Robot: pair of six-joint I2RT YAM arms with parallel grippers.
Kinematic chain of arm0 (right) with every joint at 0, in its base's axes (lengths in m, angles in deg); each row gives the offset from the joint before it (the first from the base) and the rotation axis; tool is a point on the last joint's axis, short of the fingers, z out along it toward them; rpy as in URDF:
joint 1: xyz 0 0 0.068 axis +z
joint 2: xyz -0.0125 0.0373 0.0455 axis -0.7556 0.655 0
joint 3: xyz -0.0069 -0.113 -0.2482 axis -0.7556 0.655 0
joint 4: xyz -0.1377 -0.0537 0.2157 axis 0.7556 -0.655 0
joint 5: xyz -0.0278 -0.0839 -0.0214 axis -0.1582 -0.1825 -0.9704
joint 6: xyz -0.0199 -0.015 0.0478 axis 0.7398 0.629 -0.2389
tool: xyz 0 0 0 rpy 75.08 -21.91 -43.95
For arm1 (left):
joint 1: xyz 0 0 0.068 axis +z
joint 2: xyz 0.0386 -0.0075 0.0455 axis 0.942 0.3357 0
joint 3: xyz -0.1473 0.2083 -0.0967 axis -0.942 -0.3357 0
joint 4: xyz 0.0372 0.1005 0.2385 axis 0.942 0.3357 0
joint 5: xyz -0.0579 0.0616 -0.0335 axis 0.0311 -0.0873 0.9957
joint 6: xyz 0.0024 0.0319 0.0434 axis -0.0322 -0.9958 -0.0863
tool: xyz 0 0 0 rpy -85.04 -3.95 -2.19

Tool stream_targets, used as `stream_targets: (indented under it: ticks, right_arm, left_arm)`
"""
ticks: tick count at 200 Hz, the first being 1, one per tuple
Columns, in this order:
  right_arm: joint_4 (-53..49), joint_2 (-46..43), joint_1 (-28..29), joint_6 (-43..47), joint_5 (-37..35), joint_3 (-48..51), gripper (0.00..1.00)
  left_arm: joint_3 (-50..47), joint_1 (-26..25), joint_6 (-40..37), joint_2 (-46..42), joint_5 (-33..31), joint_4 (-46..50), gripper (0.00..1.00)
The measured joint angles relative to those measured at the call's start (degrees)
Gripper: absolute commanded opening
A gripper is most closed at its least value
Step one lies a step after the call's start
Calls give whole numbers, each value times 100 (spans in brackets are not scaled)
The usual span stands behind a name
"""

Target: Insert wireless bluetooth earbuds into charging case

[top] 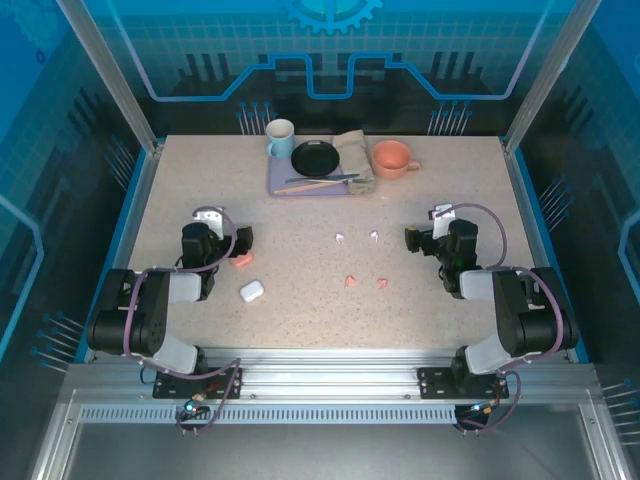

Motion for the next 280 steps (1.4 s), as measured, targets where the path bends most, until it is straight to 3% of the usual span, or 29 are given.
stream_targets:
  ticks: [224,280]
  right_arm:
    - [-42,-2,-7,-42,149,-13,100]
    - [-2400,-831,-7,-549,-52,-1596,100]
  left_arm:
    - [31,0,2,0,-22,7,99]
    - [938,-7,162,-984,-278,1814,99]
